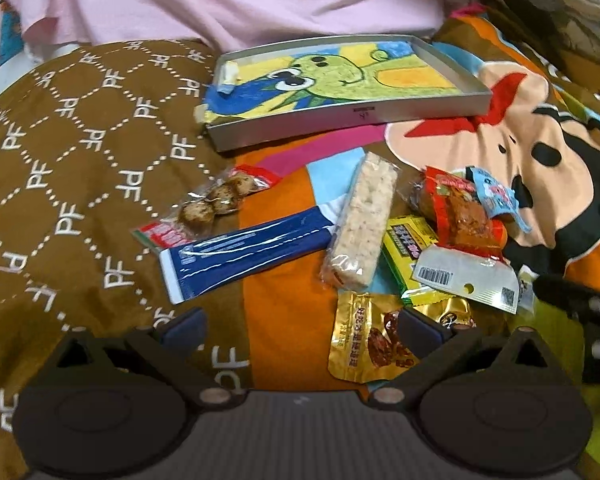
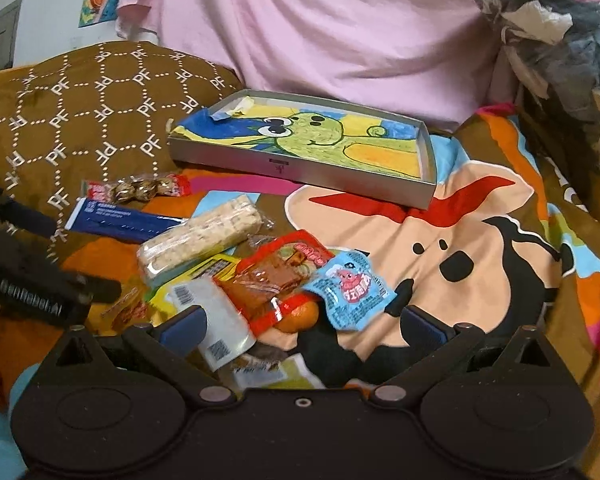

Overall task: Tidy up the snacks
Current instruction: 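Move left tool toward the white puffed-rice bar while right tool approaches the red spicy-strip packet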

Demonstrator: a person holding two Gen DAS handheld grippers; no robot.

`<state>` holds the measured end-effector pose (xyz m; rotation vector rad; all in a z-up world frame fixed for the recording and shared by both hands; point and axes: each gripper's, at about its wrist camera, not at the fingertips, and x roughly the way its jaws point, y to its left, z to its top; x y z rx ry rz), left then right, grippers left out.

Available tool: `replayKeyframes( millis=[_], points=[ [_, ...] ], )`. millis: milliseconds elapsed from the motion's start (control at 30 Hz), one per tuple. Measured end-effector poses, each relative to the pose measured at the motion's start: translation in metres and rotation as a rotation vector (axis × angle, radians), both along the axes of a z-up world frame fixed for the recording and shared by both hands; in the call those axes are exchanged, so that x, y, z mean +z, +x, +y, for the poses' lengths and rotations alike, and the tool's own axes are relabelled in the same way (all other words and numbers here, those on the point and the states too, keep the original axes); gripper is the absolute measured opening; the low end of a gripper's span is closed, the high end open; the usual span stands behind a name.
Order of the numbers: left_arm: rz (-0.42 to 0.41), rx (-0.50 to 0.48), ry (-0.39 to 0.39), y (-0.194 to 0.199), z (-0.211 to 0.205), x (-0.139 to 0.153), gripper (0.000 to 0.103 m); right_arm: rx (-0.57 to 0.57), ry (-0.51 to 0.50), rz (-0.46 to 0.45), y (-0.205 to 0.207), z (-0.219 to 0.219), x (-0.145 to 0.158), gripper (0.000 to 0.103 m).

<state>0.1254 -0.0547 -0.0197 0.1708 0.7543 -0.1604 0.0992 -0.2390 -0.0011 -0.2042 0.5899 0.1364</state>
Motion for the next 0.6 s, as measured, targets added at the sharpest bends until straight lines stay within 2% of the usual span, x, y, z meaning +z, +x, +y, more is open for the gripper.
replayKeyframes(
  millis=[300,467,600],
  points=[
    [-0.004,-0.014,0.006,0.016,0.002,-0.008,0.103,0.006,0.135,0.121,0.052,0.006,-0.002,0.101],
    [-0.002,-0.003,-0.009,0.030,0.010,-0.004,0.103,-0.061,0.215,0.179,0.066,0.004,-0.009,0.094],
    [-0.030,-0.014,0.006,0.048,0.008,0.001,0.103,-0.110,0.254,0.203,0.070,0.001,-0.019,0.089]
  ],
)
